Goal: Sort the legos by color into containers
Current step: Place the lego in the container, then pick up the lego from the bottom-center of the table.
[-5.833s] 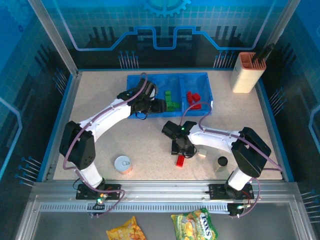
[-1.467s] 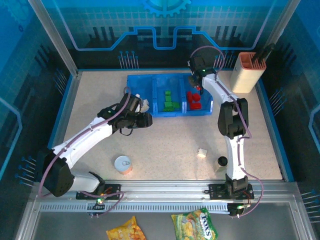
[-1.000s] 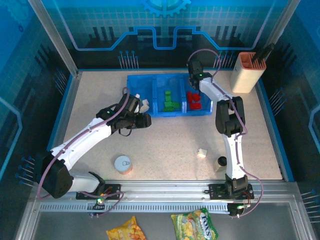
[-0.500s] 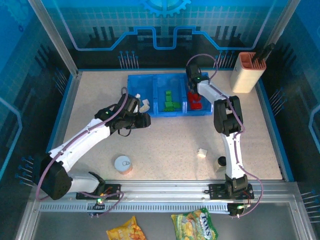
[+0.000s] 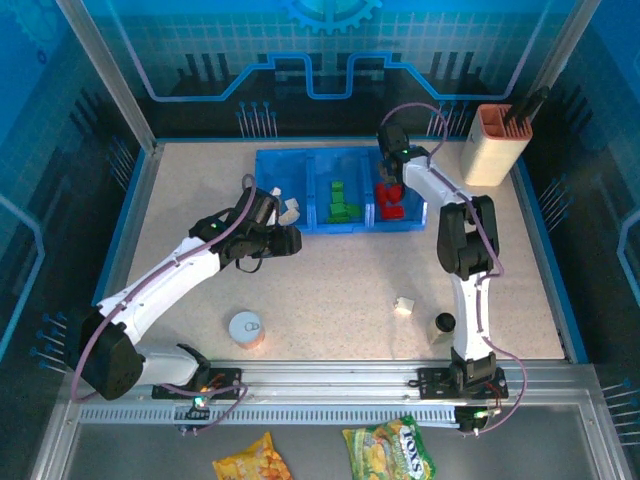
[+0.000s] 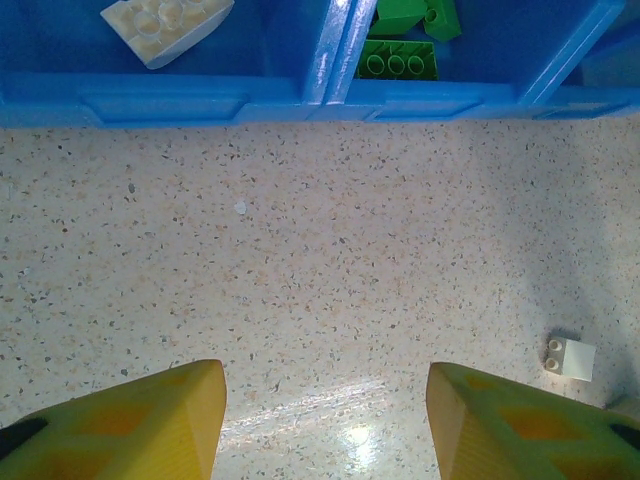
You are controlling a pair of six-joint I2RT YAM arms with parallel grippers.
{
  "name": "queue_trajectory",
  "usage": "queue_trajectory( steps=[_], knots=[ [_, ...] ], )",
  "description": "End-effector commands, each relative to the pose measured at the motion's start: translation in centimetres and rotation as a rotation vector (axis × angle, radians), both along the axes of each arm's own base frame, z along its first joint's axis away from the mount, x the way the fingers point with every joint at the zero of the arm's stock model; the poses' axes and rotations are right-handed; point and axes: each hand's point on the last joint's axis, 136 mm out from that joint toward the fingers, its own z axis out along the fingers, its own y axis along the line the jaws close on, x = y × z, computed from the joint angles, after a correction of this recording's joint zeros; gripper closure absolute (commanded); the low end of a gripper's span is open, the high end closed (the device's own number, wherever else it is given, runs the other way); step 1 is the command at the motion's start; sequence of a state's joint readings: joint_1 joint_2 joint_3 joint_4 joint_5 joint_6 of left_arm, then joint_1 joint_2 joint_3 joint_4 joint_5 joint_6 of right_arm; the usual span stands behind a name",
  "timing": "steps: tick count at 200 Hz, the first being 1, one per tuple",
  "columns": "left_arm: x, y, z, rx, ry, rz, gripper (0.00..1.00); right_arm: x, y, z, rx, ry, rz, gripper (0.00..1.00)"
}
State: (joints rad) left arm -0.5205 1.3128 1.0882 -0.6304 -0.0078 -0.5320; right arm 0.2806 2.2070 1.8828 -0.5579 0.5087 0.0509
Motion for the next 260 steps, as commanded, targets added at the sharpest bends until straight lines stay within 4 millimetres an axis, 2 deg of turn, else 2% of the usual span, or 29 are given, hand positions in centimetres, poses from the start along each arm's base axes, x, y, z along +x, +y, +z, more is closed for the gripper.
queue_trajectory(
  steps=[1,44,124,217,260],
  knots=[
    [0.2,0.0,-0.1,0.002,-0.001,-0.002,0.44,-2.8,0.3,0.4,0.075,0.076,-0.011,0.5],
    [0.6,-0.3,-0.5,0.014,-0.003,-0.022,0.44,-7.3,1.3,-0.1,0.167,0.19,0.0,0.5],
    [1.6,-0.9,-1.5,0.035,0.0,-0.048,0.44,-17.2,2.2,-1.3,0.252,0.362,0.008,0.5],
    [2.1,-1.6,-1.8,0.028,0.002,-0.076,0.44,-28.7,2.8,-4.3,0.192,0.556,0.027,0.47],
    [2.2,-1.8,-2.5,0.035,0.019,-0.089,0.44,-33.0,3.2,-6.0,0.167,0.658,0.049,0.39]
  ],
)
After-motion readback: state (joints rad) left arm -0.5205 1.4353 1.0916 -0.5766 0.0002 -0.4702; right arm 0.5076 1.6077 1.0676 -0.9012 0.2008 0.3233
